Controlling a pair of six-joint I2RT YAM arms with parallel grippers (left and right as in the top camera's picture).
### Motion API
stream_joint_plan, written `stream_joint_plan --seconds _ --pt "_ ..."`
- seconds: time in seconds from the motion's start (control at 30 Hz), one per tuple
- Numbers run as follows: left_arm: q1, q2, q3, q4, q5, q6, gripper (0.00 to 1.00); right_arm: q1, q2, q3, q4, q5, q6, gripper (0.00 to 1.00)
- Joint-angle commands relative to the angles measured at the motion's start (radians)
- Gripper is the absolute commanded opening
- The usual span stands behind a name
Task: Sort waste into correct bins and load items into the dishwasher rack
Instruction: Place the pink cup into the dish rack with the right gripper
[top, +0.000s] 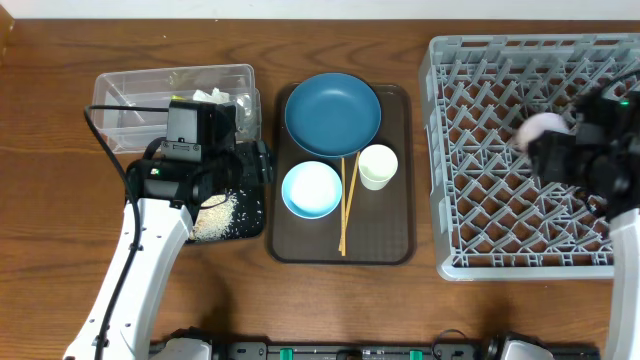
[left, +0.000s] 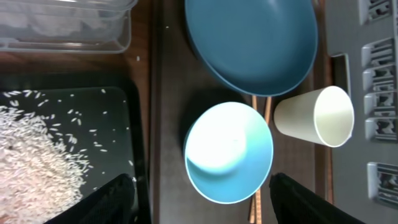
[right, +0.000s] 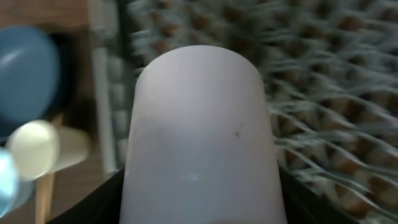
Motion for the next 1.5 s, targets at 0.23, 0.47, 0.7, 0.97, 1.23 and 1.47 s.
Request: stream_joint_plan --seconds 0.23,0.47,0.7,0.97,1.23,1.47 --pt "0.004 -0.007 0.011 -0.019 -0.034 0.016 0.73 -0.283 0.087 0.092 -0.008 0.185 0.069 0.01" --pt "0.004 -0.007 0.011 -0.025 -0.034 0.016 0.73 -0.423 0.247 0.184 -0.061 0.185 0.106 0.01" --pt "0.004 -0.007 0.011 -0.026 -0.034 0.016 0.74 -0.483 0.382 0.187 -0.068 0.185 0.114 0.01" --pt "0.004 -0.007 0.011 -0.025 -0.034 0.016 0.74 -0.515 0.493 0.186 -0.056 0.185 0.132 0.17" --pt "0.004 -0.007 0.011 -0.029 -0.034 0.016 0.74 -0.515 0.514 0.187 0.003 0.043 0.131 0.84" --pt "0.004 -0.007 0.011 -0.029 -0.034 0.016 0.74 -0.515 0.485 0.227 0.016 -0.042 0.131 0.96"
